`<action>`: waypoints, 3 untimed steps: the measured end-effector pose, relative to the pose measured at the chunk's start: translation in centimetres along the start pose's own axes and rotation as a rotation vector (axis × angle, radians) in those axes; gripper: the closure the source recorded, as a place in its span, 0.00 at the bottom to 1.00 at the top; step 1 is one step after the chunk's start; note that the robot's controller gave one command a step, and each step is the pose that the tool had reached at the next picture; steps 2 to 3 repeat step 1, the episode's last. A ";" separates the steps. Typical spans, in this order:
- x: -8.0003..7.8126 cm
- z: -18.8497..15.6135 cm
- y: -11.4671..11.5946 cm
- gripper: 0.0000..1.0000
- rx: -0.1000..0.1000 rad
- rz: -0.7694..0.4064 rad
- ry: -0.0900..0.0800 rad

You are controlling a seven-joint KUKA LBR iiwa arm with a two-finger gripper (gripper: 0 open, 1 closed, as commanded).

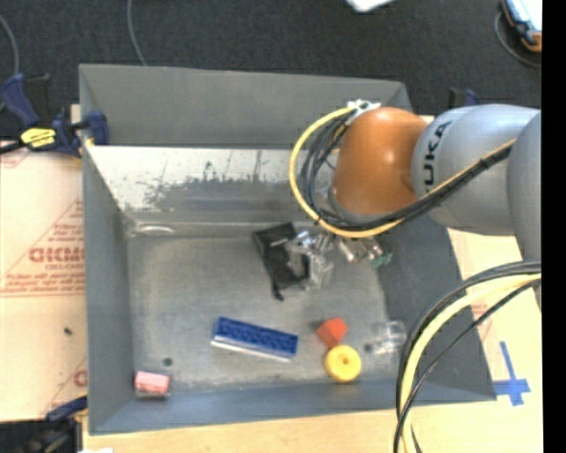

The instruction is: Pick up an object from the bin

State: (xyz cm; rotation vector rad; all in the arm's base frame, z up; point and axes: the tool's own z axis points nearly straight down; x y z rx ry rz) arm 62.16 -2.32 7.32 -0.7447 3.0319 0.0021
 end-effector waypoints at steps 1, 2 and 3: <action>0.0 0.0 0.0 1.00 0.000 0.002 0.000; 0.0 0.0 0.0 1.00 0.000 0.002 0.000; 0.0 0.0 0.0 1.00 0.000 0.002 0.000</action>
Offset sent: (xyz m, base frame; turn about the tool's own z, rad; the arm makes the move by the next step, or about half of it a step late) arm 0.0082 0.0129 0.0080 -0.0117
